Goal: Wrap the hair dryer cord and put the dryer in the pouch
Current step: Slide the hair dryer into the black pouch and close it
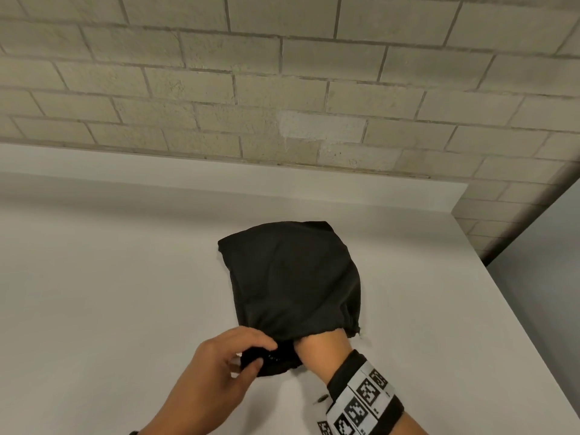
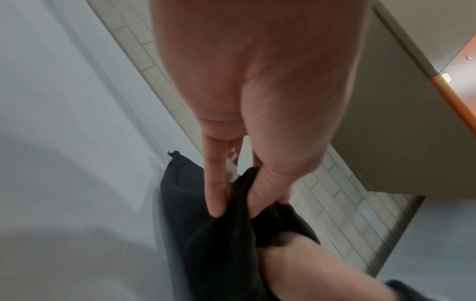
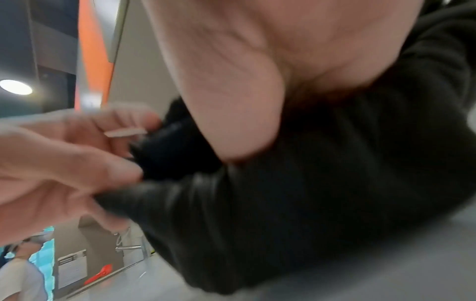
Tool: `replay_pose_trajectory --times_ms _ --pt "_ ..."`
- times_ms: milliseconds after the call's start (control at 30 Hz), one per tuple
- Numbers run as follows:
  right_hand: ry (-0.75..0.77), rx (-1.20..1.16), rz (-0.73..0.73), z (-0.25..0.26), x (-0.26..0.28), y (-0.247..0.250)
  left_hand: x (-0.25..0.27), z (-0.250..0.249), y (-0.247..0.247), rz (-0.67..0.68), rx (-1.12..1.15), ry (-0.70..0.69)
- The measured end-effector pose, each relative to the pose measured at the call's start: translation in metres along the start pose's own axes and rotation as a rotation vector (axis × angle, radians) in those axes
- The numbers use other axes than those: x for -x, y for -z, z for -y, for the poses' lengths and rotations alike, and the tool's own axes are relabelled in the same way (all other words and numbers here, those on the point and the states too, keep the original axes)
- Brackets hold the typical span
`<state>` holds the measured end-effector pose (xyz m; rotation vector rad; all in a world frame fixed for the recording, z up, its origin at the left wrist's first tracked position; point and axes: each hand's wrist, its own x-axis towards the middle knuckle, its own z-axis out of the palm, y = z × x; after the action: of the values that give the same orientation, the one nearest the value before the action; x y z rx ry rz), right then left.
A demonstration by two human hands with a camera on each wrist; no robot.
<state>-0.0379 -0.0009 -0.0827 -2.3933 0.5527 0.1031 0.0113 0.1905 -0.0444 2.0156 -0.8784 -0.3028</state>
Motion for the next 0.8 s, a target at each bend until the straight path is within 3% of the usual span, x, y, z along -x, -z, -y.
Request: replay_pose_trajectory --times_ms 67,200,267,367,400,500,567,700,800 --pt "0.123 0.103 0.014 0.004 0.010 0.002 0.000 0.008 -0.003 -0.029 -0.011 0.097" --pt "0.191 0.159 0.013 -0.002 0.041 0.017 -0.003 0.014 -0.004 -0.064 -0.002 0.249" --pt "0.232 0.204 0.117 -0.012 0.054 0.028 -0.004 0.014 -0.003 -0.037 -0.009 0.297" --pt "0.367 0.027 0.199 -0.032 0.070 0.042 -0.002 0.018 0.001 0.048 -0.014 0.343" --pt "0.362 -0.051 0.144 -0.040 0.075 0.046 0.000 0.020 0.003 0.076 -0.001 0.356" --pt "0.221 -0.127 -0.224 -0.065 0.079 0.059 0.005 0.026 0.011 0.133 0.096 0.394" --pt "0.060 -0.196 -0.312 -0.076 0.078 0.064 0.007 0.030 0.013 0.160 0.128 0.404" --pt "-0.032 -0.295 -0.060 -0.083 0.067 0.058 0.008 0.034 0.012 0.157 0.117 0.401" --pt "-0.044 -0.317 -0.008 -0.078 0.061 0.049 0.007 0.033 0.011 0.157 0.132 0.402"
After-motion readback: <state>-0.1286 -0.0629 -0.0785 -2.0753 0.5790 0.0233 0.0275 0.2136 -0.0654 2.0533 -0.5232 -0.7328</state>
